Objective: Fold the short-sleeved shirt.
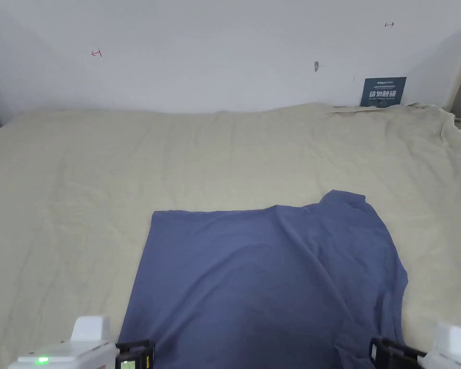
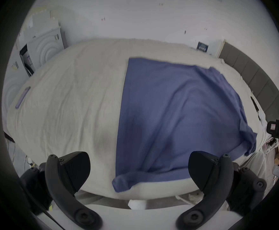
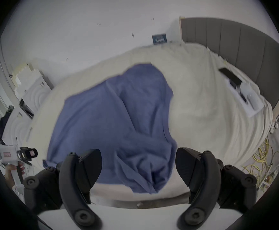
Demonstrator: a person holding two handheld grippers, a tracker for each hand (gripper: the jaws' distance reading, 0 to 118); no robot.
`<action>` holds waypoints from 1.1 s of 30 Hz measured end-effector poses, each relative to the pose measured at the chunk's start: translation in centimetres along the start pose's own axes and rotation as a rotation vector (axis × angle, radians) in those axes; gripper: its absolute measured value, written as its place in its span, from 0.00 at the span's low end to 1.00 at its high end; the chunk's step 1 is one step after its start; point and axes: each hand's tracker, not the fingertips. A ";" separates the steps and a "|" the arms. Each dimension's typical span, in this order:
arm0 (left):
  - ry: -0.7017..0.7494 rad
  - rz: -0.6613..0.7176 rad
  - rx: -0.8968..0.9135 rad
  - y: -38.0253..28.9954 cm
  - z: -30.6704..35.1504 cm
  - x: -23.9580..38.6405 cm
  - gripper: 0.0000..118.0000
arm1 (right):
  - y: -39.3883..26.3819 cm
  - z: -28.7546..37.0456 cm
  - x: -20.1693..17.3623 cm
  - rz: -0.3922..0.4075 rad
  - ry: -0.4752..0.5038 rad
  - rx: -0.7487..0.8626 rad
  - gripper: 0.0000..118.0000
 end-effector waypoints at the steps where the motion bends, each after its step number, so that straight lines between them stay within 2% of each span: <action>1: -0.001 -0.007 0.030 0.7 0.5 0.3 1.00 | 0.8 0.6 -0.2 -0.006 0.015 0.023 0.80; 5: 0.000 -0.025 0.187 3.9 3.2 1.9 1.00 | 4.2 2.9 -1.4 0.008 0.043 0.157 0.80; 9: 0.037 -0.020 0.399 5.8 4.3 2.3 1.00 | 6.4 4.4 -2.7 0.060 0.015 0.264 0.80; 12: 0.063 -0.016 0.424 6.9 4.3 2.7 1.00 | 7.2 4.8 -3.6 0.126 -0.028 0.317 0.79; 15: 0.067 0.010 0.450 7.3 4.1 2.9 0.97 | 7.3 5.0 -4.6 0.145 -0.053 0.363 0.79; 16: 0.079 0.025 0.474 7.1 3.8 2.9 0.92 | 7.3 5.0 -4.8 0.152 -0.065 0.376 0.77; 18: 0.085 0.016 0.516 6.6 3.8 3.2 0.69 | 7.1 5.1 -5.3 0.165 -0.077 0.414 0.63; 19: 0.082 0.007 0.532 6.3 3.8 3.3 0.55 | 7.0 5.2 -5.5 0.175 -0.085 0.428 0.48; 20: 0.090 -0.005 0.544 6.0 3.6 3.5 0.33 | 6.8 5.2 -5.7 0.183 -0.102 0.444 0.23; 21: 0.090 -0.014 0.545 5.7 3.6 3.7 0.17 | 6.6 5.1 -6.0 0.198 -0.117 0.466 0.04; 22: 0.081 -0.033 0.551 5.5 3.6 3.8 0.05 | 6.6 4.8 -5.6 0.203 -0.113 0.465 0.00; 23: 0.051 -0.054 0.552 5.3 3.7 3.8 0.00 | 6.4 4.9 -5.5 0.207 -0.114 0.472 0.00; 30: 0.049 -0.075 0.496 5.1 3.9 4.2 0.00 | 6.3 4.8 -5.1 0.204 -0.105 0.479 0.00; 33: 0.041 -0.030 0.382 5.3 3.5 3.7 0.00 | 6.3 4.9 -4.8 0.194 -0.097 0.475 0.00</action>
